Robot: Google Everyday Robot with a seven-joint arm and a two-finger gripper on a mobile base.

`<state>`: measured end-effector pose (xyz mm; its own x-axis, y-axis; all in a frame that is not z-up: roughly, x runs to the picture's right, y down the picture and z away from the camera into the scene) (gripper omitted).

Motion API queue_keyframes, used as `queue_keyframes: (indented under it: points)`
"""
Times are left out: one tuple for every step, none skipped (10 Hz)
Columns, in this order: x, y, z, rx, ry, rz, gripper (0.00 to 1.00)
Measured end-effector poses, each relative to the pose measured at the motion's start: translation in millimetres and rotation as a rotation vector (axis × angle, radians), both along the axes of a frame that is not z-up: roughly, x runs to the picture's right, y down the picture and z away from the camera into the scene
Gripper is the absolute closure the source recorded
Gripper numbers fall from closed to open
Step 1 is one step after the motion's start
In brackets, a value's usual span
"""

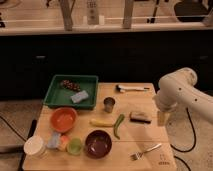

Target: Place eraser in purple bowl

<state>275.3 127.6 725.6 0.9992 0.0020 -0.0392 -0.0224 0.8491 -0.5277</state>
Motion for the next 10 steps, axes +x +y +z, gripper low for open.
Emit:
queue_keyframes:
  points:
    - [-1.5,0.7,2.7,0.001,-0.004,-0.004,0.2]
    - [-1.5,0.5,5.0,0.001,-0.011,-0.009,0.2]
    - [0.4,4.3,10.9,-0.003,-0.017,-0.013,0.2]
    - [-2.4,9.3,21.4,-0.005,-0.026,-0.02,0.2]
    - [-5.7,13.1,30.8,-0.007,-0.033,-0.026,0.2]
    - [-8.9,17.1,39.7,-0.009,-0.04,-0.031,0.2]
    - [-9.4,18.5,44.7,-0.01,-0.044,-0.033,0.2]
    - [-9.2,17.9,46.3,-0.01,-0.048,-0.034,0.2]
    - [-8.4,17.5,49.9,-0.012,-0.052,-0.033,0.2]
    - [-11.3,20.7,59.6,-0.017,-0.065,-0.028,0.2]
